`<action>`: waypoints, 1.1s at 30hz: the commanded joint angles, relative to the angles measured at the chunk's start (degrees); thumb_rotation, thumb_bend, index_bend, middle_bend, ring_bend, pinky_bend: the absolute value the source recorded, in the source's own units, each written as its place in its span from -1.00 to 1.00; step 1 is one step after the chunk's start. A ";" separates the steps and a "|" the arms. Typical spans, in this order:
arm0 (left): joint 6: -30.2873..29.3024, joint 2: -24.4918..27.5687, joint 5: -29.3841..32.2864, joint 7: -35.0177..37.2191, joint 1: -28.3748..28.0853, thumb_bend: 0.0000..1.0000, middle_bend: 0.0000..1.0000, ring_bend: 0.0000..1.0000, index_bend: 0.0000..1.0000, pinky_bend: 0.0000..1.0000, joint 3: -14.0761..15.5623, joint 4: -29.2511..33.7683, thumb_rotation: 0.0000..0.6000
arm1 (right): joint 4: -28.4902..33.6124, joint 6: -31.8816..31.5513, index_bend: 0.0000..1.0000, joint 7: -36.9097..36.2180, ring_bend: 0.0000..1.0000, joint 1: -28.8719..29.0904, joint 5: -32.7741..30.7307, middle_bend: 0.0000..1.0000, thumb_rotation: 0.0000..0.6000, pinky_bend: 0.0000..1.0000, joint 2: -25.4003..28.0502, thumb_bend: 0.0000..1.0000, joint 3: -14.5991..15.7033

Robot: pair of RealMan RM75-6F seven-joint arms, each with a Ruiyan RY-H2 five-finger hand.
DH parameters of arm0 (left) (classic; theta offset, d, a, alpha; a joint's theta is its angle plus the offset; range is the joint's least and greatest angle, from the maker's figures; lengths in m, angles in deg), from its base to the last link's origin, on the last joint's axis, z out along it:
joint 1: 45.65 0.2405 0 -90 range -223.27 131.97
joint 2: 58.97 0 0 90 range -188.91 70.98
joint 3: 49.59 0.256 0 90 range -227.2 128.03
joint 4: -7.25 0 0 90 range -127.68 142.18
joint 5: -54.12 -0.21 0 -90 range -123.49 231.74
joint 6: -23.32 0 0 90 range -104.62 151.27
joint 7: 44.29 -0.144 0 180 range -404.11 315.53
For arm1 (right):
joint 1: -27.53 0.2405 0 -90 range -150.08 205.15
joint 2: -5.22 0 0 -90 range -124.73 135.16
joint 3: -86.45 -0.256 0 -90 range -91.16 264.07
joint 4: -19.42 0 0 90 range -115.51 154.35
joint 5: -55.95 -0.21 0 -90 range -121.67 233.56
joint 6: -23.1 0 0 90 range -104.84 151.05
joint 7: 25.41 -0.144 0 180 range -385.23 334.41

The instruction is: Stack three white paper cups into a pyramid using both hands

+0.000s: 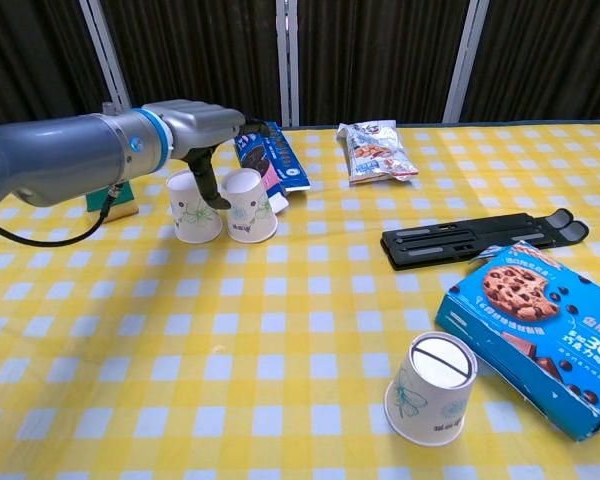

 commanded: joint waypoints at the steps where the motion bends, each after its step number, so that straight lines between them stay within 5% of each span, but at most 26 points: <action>1: -3.74 3.83 -4.43 4.37 3.10 -0.50 -1.00 -1.00 -0.95 -1.00 0.08 6.14 1.00 | -0.01 0.00 -0.92 0.07 -1.00 -0.01 -0.05 -1.00 1.00 -1.00 -0.04 -0.74 -0.02; 7: -12.70 10.37 -15.06 11.10 10.48 -0.51 -1.00 -1.00 -0.95 -1.00 3.00 16.45 1.00 | -0.13 0.00 -0.92 0.57 -1.00 0.00 -0.01 -1.00 1.00 -1.00 -0.25 -0.74 0.07; 14: -24.91 16.36 -28.13 17.82 21.25 -0.53 -1.00 -1.00 -0.98 -1.00 10.98 22.27 1.00 | 0.20 -0.18 -0.92 1.68 -1.00 0.04 0.76 -1.00 1.00 -1.00 -0.60 -0.74 0.51; 23: -38.57 21.06 -42.06 26.95 34.69 -0.54 -1.00 -1.00 -1.00 -1.00 22.28 21.70 1.00 | 1.18 -0.21 -0.92 2.31 -1.00 0.19 2.91 -1.00 1.00 -1.00 -0.40 -0.74 1.72; 33: -46.03 22.21 -48.58 36.06 42.07 -0.54 -1.00 -1.00 -1.00 -1.00 24.83 15.52 1.00 | 4.02 4.61 -0.77 -5.76 -1.00 4.14 15.19 -1.00 1.00 -1.00 3.26 -0.74 8.44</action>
